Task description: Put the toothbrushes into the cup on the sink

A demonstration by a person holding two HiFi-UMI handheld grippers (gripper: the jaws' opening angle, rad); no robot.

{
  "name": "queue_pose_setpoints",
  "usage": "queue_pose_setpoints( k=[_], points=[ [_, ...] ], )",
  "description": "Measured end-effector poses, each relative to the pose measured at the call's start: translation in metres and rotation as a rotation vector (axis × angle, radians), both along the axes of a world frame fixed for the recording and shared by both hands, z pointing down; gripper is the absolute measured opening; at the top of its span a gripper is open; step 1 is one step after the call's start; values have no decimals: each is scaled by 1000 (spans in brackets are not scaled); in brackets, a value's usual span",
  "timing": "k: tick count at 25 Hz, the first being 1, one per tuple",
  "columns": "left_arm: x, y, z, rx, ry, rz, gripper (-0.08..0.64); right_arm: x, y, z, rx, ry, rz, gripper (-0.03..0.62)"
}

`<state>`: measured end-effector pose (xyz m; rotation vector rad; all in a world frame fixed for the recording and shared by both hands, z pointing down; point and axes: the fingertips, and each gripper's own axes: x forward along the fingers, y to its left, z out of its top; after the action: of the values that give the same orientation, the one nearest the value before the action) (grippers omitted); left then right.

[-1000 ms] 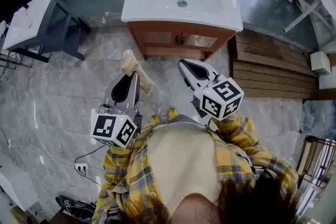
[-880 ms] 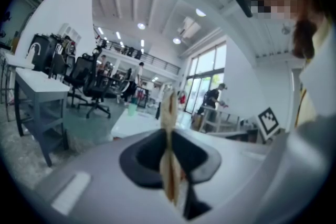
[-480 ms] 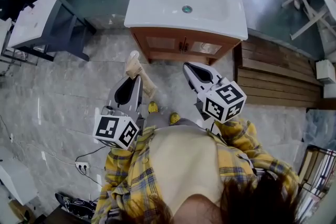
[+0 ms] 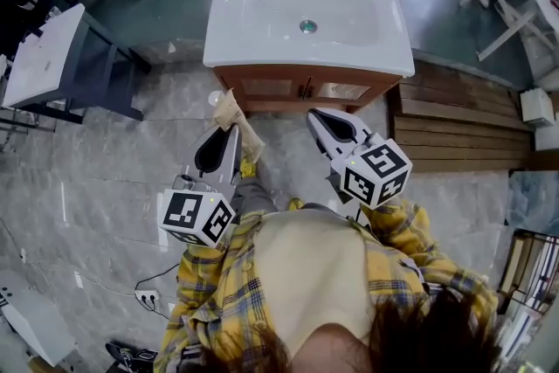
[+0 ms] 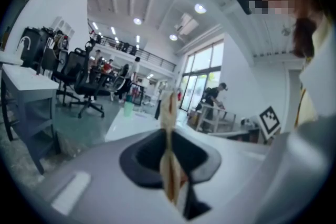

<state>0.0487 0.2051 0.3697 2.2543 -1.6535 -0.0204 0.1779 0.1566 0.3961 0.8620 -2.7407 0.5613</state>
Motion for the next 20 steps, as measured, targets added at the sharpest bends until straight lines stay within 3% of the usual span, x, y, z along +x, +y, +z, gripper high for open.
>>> queue_pose_setpoints(
  k=[20],
  points=[
    [-123,-112,5,-21,51,150,34,-128,-104,-7,4,22,118,14]
  ],
)
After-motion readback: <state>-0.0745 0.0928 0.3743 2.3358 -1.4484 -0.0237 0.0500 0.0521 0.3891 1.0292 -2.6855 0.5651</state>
